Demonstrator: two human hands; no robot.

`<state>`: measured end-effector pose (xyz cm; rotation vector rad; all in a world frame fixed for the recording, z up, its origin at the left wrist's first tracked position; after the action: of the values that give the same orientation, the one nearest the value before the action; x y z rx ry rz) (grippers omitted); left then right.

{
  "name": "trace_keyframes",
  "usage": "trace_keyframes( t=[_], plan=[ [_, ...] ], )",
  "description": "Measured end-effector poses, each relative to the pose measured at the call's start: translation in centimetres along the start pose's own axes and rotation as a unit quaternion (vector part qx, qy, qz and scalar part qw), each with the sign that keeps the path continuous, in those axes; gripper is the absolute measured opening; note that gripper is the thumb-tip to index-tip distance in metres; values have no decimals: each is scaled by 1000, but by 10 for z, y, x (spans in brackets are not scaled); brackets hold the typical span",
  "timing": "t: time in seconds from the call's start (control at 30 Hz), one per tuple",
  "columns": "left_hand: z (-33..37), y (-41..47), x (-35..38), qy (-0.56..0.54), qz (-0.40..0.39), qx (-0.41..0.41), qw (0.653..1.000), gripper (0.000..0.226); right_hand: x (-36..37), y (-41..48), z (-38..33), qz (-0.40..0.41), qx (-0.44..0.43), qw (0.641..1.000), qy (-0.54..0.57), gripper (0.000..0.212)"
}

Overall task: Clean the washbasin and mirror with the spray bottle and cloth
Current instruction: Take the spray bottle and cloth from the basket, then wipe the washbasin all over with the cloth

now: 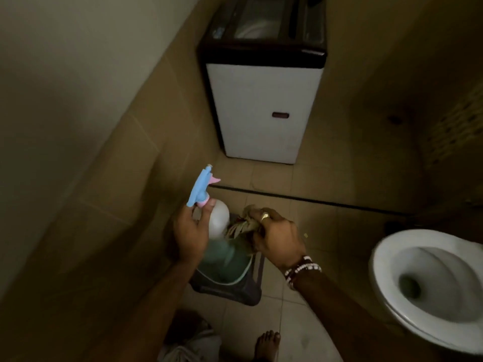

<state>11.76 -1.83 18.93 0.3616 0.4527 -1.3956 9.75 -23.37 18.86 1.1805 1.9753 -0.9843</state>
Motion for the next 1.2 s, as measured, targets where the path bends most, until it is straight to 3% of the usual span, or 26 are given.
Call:
trace_keyframes(
  t=[0.23,0.5,0.77,1.0,1.2],
  plan=[
    [126,-54,67,-76,-70,119,988,39,-102,-133,50,156,72,984,43,51],
    [239,-173,180,-125,-211,191,950,32,-164,-346,126,299,160,938,71,54],
    [340,-349,289,-131,-359,266,885,40,-180,-589,168,437,245,865,42,56],
    [380,-484,369,-128,-457,295,829,50,-167,-756,181,539,309,784,1,55],
    [404,-585,435,-100,-536,311,779,38,-140,-868,206,584,379,718,0,54]
  ],
)
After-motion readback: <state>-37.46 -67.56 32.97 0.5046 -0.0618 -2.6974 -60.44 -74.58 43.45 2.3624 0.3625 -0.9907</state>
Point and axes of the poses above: each hand's wrist, its own y-axis towards the middle knuckle, its own x-axis out of the palm, z = x × y, the point moved 10 cm from there along y, towards the middle knuckle, and after that the axes turned 14 degrees about -z, right-handed, at the moved point
